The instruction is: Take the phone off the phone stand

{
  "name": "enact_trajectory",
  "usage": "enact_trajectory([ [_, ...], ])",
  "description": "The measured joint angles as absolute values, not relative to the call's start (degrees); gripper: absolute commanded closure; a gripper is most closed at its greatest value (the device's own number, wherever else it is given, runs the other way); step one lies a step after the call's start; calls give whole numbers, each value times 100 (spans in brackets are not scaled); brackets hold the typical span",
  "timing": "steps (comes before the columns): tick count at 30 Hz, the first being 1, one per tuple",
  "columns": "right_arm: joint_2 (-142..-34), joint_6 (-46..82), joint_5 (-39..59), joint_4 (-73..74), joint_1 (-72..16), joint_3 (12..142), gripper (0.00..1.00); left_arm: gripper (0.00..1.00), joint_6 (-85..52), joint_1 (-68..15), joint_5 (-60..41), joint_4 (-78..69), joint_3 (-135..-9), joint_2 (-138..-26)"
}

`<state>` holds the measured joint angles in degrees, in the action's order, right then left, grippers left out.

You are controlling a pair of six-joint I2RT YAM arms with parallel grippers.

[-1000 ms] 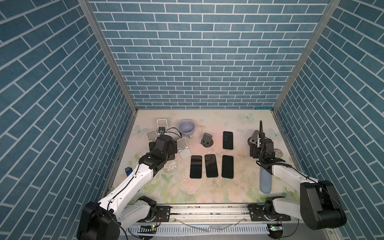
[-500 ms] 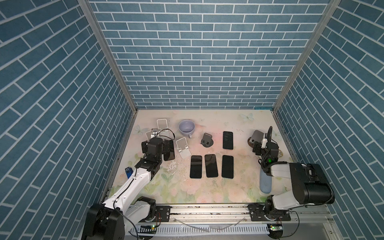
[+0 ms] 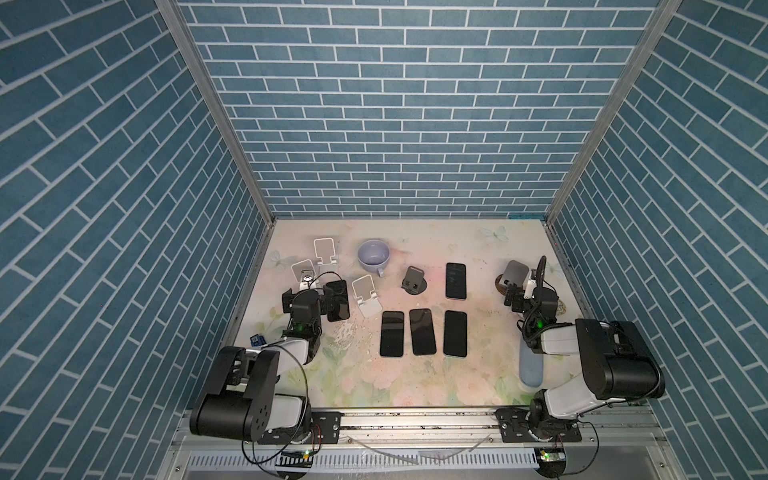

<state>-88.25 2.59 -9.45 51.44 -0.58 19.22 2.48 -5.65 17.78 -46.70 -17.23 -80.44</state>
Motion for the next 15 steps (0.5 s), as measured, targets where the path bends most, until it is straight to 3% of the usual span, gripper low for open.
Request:
enact_trajectory([
  [4,-8825,259,-947,5146,-56,1922,1,0,248,-386,1492,-5457,-1647,-8748],
  [15,-8825,259,-906,5148,-56,1922,1,0,198,-349,1431,-5402,-1977,-8770],
])
